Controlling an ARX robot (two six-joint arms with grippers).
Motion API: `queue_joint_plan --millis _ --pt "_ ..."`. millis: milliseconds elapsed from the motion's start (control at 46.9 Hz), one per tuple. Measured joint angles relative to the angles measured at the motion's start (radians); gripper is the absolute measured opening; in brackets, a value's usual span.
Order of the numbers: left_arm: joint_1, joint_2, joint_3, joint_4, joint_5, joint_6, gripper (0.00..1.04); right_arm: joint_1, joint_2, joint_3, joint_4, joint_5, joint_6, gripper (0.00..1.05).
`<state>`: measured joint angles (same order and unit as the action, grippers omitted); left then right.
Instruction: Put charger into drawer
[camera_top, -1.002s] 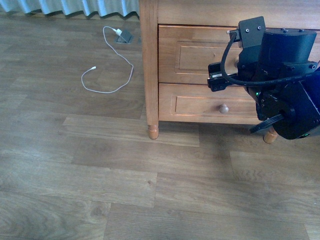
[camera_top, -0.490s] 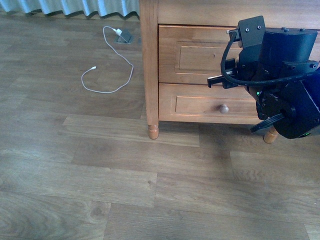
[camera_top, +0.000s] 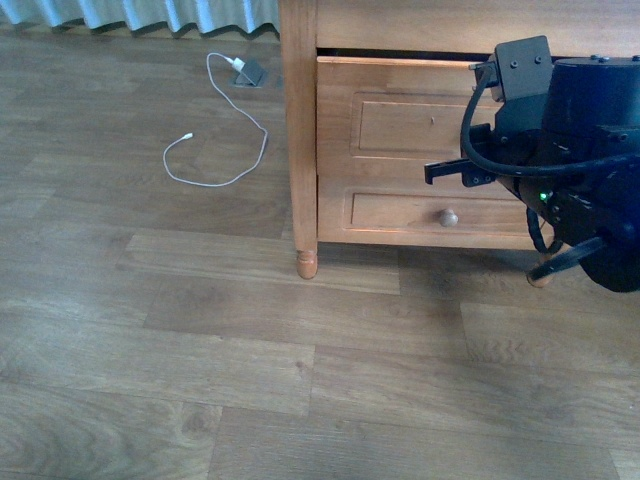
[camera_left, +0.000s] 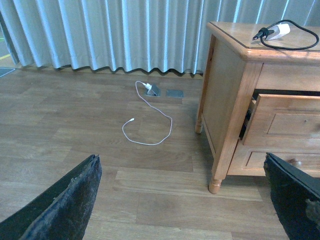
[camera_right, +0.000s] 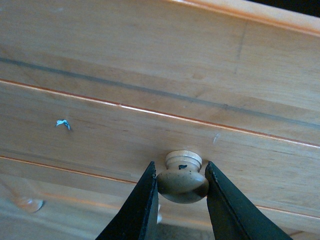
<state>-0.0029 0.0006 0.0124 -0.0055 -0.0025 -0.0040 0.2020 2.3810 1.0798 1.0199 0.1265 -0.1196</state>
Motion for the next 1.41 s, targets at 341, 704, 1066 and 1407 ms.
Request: queue_joint_plan --millis 341,704,1066,1407 --pt "0.000 0.000 0.000 0.000 0.000 0.000 0.99 -0.056 -0.343 -0.568 0.034 -0.236 0.143 0.22" --pt "0.000 0.000 0.000 0.000 0.000 0.000 0.99 -0.054 -0.512 -0.716 -0.043 -0.293 0.168 0.55" --pt "0.000 0.000 0.000 0.000 0.000 0.000 0.99 -0.150 -1.089 -0.671 -0.525 -0.414 0.204 0.96" --pt "0.000 0.000 0.000 0.000 0.000 0.000 0.99 -0.180 -1.225 -0.541 -0.631 -0.393 0.200 0.96"
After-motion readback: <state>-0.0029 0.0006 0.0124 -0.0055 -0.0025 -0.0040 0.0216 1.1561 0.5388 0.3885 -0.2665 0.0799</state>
